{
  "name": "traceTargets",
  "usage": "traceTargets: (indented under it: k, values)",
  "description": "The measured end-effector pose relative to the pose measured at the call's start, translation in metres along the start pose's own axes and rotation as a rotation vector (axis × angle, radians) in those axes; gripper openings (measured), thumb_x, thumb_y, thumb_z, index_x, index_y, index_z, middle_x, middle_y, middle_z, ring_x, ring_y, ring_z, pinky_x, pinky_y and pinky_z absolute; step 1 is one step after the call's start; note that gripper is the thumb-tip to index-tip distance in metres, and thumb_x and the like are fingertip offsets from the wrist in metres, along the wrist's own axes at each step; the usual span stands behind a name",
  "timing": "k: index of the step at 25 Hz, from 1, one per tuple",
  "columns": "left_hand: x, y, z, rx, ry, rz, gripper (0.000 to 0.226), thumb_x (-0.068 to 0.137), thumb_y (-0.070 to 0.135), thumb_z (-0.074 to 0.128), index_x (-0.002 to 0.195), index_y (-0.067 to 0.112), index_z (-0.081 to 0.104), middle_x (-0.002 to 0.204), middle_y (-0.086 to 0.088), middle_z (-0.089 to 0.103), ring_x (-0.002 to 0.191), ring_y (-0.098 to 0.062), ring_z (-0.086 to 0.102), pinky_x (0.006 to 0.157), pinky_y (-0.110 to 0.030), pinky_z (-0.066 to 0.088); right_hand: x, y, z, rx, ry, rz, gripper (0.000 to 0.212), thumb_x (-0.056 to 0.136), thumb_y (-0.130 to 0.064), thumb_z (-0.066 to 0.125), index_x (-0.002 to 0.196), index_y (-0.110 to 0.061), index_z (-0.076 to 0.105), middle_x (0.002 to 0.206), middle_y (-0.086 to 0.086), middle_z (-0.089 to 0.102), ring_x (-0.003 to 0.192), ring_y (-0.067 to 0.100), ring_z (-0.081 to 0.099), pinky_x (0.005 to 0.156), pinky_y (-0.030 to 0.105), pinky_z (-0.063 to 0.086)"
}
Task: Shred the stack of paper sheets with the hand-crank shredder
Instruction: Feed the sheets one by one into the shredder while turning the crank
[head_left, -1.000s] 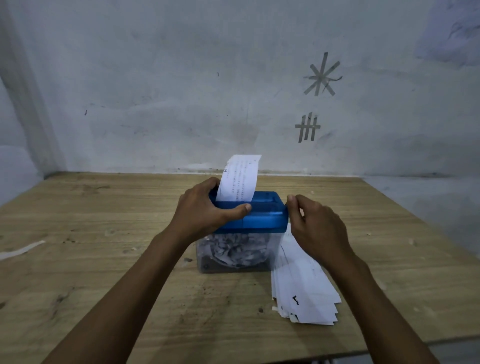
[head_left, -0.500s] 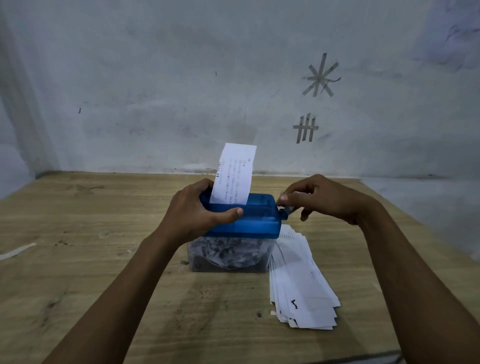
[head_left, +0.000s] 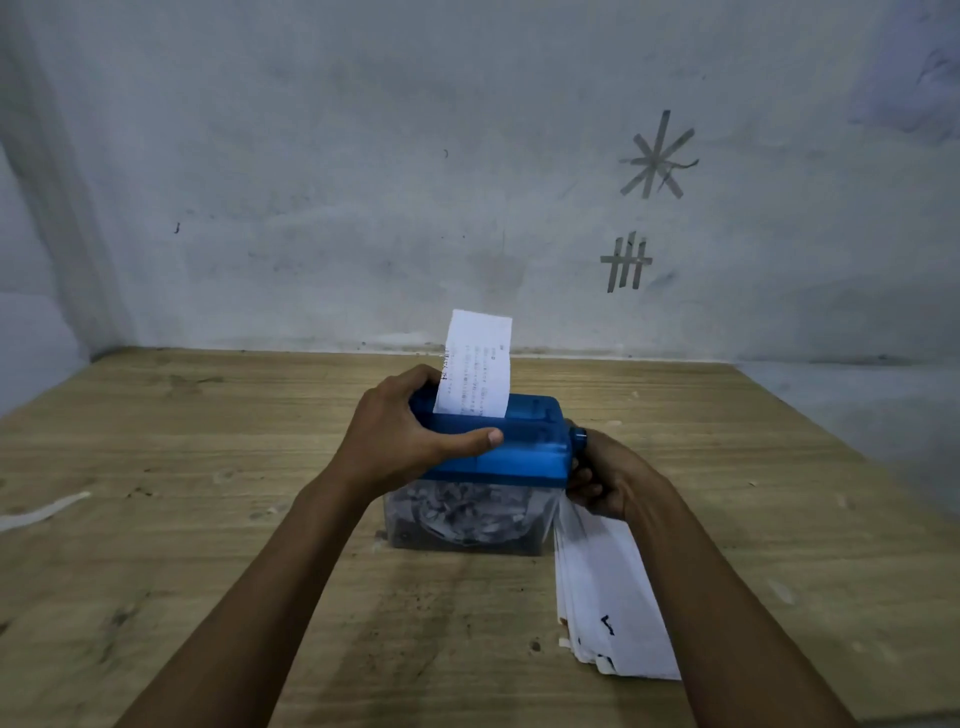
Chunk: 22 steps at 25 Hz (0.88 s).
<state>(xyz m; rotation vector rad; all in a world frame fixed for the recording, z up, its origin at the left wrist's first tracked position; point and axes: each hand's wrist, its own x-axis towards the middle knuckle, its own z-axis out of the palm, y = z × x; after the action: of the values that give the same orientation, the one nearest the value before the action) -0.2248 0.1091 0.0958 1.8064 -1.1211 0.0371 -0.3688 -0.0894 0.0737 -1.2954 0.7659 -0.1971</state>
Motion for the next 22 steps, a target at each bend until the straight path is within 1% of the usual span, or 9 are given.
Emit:
traceTargets:
  k: [2, 4, 7, 9, 12, 15, 17, 19, 22]
  values:
    - [0.001, 0.000, 0.000, 0.011, 0.012, -0.010, 0.083, 0.048, 0.086, 0.073, 0.108, 0.030, 0.060, 0.107, 0.019, 0.063, 0.092, -0.003, 0.063, 0.075, -0.025, 0.059, -0.006, 0.019, 0.000, -0.027, 0.043, -0.046, 0.023, 0.103, -0.020, 0.041, 0.092, -0.009, 0.059, 0.067, 0.004, 0.052, 0.042, 0.007, 0.035, 0.033, 0.017, 0.020]
    - [0.000, -0.001, 0.002, 0.019, 0.020, -0.027, 0.087, 0.046, 0.090, 0.071, 0.108, 0.030, 0.059, 0.107, 0.019, 0.062, 0.093, -0.004, 0.063, 0.077, -0.029, 0.060, -0.020, 0.033, 0.008, -0.179, 0.180, -0.186, 0.027, 0.105, -0.019, 0.039, 0.095, -0.007, 0.060, 0.069, 0.006, 0.053, 0.044, 0.008, 0.037, 0.037, 0.020, 0.024]
    - [0.001, -0.002, 0.004, 0.072, 0.010, -0.028, 0.093, 0.045, 0.095, 0.066, 0.111, 0.029, 0.058, 0.114, 0.013, 0.065, 0.095, -0.008, 0.064, 0.078, -0.034, 0.062, -0.052, 0.047, 0.015, -0.369, 0.326, -0.342, 0.036, 0.106, -0.019, 0.038, 0.079, -0.006, 0.058, 0.060, 0.005, 0.050, 0.045, 0.008, 0.041, 0.046, 0.025, 0.033]
    - [0.003, -0.001, 0.004, 0.098, -0.011, -0.026, 0.094, 0.044, 0.098, 0.062, 0.109, 0.030, 0.058, 0.114, 0.012, 0.066, 0.094, -0.009, 0.065, 0.077, -0.035, 0.062, -0.078, 0.043, 0.015, -0.517, 0.406, -0.462, 0.046, 0.106, -0.027, 0.038, 0.069, -0.008, 0.057, 0.056, 0.003, 0.048, 0.048, 0.009, 0.042, 0.052, 0.028, 0.034]
    - [0.003, 0.000, 0.001, 0.100, -0.033, -0.019, 0.087, 0.046, 0.096, 0.063, 0.103, 0.030, 0.056, 0.109, 0.012, 0.065, 0.090, -0.007, 0.063, 0.074, -0.033, 0.061, -0.092, 0.012, 0.019, -0.705, 0.586, -0.606, 0.061, 0.106, -0.038, 0.038, 0.054, -0.010, 0.052, 0.046, 0.001, 0.044, 0.042, 0.011, 0.039, 0.048, 0.026, 0.030]
    - [0.003, 0.004, -0.001, 0.086, -0.085, -0.014, 0.082, 0.048, 0.089, 0.066, 0.103, 0.029, 0.057, 0.108, 0.013, 0.064, 0.090, -0.006, 0.062, 0.075, -0.032, 0.061, -0.081, -0.014, 0.028, -0.634, 0.774, -0.680, 0.063, 0.106, -0.030, 0.038, 0.046, -0.010, 0.043, 0.043, 0.001, 0.041, 0.042, 0.015, 0.039, 0.048, 0.028, 0.027]
    - [0.004, 0.005, -0.003, 0.072, -0.103, -0.009, 0.080, 0.048, 0.088, 0.067, 0.101, 0.029, 0.058, 0.106, 0.013, 0.065, 0.090, -0.007, 0.063, 0.076, -0.034, 0.061, -0.073, -0.032, 0.033, -0.567, 0.802, -0.746, 0.063, 0.107, -0.027, 0.036, 0.046, -0.012, 0.040, 0.043, 0.001, 0.043, 0.042, 0.015, 0.040, 0.049, 0.028, 0.027]
    - [0.003, 0.006, -0.005, 0.051, -0.104, -0.006, 0.075, 0.049, 0.086, 0.071, 0.098, 0.030, 0.058, 0.103, 0.013, 0.066, 0.089, -0.006, 0.063, 0.074, -0.031, 0.059, -0.057, -0.052, 0.035, -0.511, 0.763, -0.738, 0.061, 0.107, -0.030, 0.034, 0.051, -0.010, 0.042, 0.048, 0.004, 0.047, 0.045, 0.017, 0.044, 0.050, 0.028, 0.030]
    - [0.002, 0.005, -0.006, 0.032, -0.102, -0.002, 0.065, 0.053, 0.079, 0.080, 0.093, 0.033, 0.058, 0.100, 0.016, 0.065, 0.087, -0.004, 0.062, 0.065, -0.019, 0.051, -0.009, -0.074, 0.029, -0.336, 0.627, -0.552, 0.049, 0.102, -0.035, 0.036, 0.064, -0.007, 0.049, 0.063, 0.010, 0.053, 0.057, 0.023, 0.050, 0.058, 0.030, 0.036]
